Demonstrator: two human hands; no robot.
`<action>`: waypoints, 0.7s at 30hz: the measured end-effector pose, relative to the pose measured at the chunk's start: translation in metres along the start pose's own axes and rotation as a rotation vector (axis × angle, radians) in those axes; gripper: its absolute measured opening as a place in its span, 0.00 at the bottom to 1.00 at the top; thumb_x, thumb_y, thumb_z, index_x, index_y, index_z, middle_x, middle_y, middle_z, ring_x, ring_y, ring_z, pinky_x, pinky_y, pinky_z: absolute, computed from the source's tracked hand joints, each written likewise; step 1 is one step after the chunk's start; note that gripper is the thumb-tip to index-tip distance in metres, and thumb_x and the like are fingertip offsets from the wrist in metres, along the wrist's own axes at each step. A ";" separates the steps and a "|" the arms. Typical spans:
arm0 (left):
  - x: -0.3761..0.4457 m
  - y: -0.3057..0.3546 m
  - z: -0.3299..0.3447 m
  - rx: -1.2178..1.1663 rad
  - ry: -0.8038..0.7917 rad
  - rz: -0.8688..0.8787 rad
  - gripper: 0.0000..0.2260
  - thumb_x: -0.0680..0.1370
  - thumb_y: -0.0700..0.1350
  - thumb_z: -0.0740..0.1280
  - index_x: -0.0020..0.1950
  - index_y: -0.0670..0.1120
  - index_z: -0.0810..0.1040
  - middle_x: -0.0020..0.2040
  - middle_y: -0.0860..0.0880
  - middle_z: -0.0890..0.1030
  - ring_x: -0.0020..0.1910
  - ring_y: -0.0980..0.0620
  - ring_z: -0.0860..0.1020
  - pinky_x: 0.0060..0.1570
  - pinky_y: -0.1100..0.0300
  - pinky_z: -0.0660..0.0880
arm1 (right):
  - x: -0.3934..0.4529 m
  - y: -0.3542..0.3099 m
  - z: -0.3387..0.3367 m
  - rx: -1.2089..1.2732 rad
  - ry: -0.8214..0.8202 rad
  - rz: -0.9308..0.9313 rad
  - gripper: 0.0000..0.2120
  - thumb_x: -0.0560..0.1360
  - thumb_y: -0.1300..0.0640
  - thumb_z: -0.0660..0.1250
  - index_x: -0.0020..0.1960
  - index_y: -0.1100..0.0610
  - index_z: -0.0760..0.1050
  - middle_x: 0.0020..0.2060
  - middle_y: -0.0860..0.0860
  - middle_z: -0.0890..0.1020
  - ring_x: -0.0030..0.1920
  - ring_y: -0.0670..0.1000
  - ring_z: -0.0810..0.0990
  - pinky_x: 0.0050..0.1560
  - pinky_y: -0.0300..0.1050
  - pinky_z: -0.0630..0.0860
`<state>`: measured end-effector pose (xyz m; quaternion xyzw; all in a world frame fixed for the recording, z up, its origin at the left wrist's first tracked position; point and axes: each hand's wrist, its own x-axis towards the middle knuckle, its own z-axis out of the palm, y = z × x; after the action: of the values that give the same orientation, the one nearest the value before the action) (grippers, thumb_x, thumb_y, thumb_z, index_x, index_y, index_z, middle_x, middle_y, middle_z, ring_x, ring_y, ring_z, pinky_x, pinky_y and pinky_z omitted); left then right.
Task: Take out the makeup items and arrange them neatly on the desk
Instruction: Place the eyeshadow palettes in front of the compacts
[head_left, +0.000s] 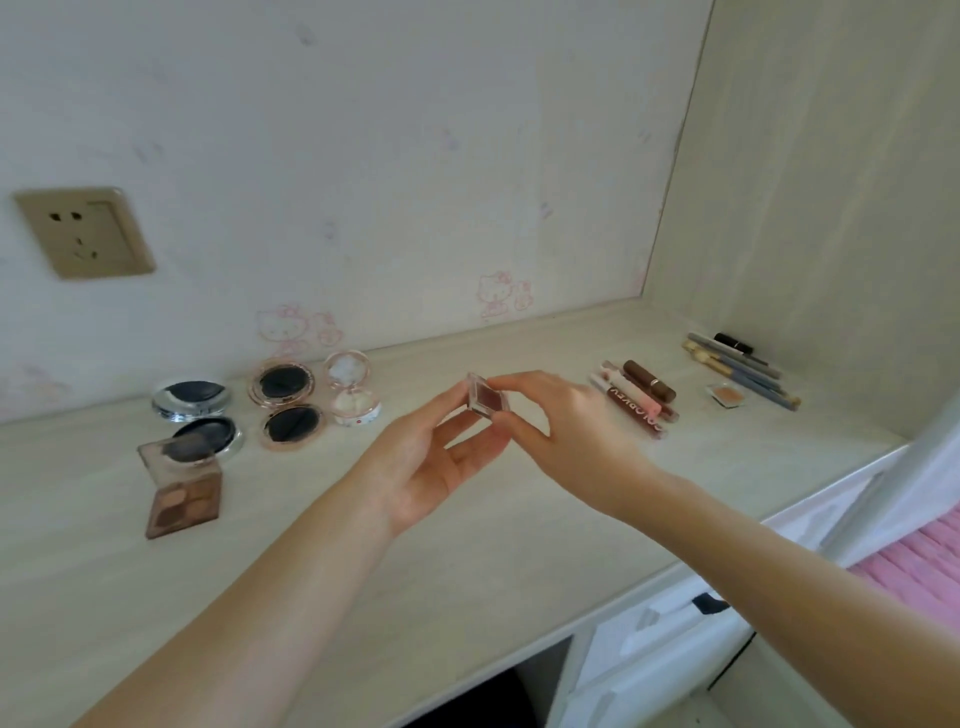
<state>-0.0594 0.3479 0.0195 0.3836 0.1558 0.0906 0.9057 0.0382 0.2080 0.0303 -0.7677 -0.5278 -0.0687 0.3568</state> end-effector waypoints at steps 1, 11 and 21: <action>-0.008 0.002 -0.007 -0.012 -0.001 0.008 0.08 0.72 0.44 0.73 0.48 0.42 0.85 0.54 0.42 0.82 0.54 0.41 0.81 0.51 0.53 0.79 | 0.000 -0.008 0.006 -0.011 -0.007 -0.018 0.15 0.78 0.52 0.65 0.64 0.51 0.75 0.57 0.46 0.80 0.59 0.44 0.76 0.59 0.32 0.69; -0.066 0.014 -0.071 0.015 0.091 0.123 0.12 0.74 0.44 0.71 0.53 0.38 0.83 0.52 0.41 0.82 0.53 0.44 0.82 0.48 0.56 0.79 | -0.001 -0.062 0.060 0.002 -0.113 -0.150 0.18 0.74 0.52 0.71 0.62 0.55 0.75 0.55 0.49 0.80 0.56 0.49 0.77 0.57 0.37 0.71; -0.097 0.019 -0.105 0.101 0.174 0.163 0.12 0.74 0.45 0.70 0.54 0.40 0.83 0.56 0.41 0.82 0.53 0.43 0.80 0.54 0.51 0.79 | 0.005 -0.090 0.091 0.093 -0.171 -0.187 0.15 0.73 0.52 0.72 0.57 0.57 0.77 0.50 0.51 0.81 0.51 0.51 0.79 0.51 0.49 0.75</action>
<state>-0.1878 0.4034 -0.0154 0.4310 0.2064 0.1889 0.8579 -0.0619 0.2848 0.0088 -0.7010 -0.6281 -0.0111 0.3377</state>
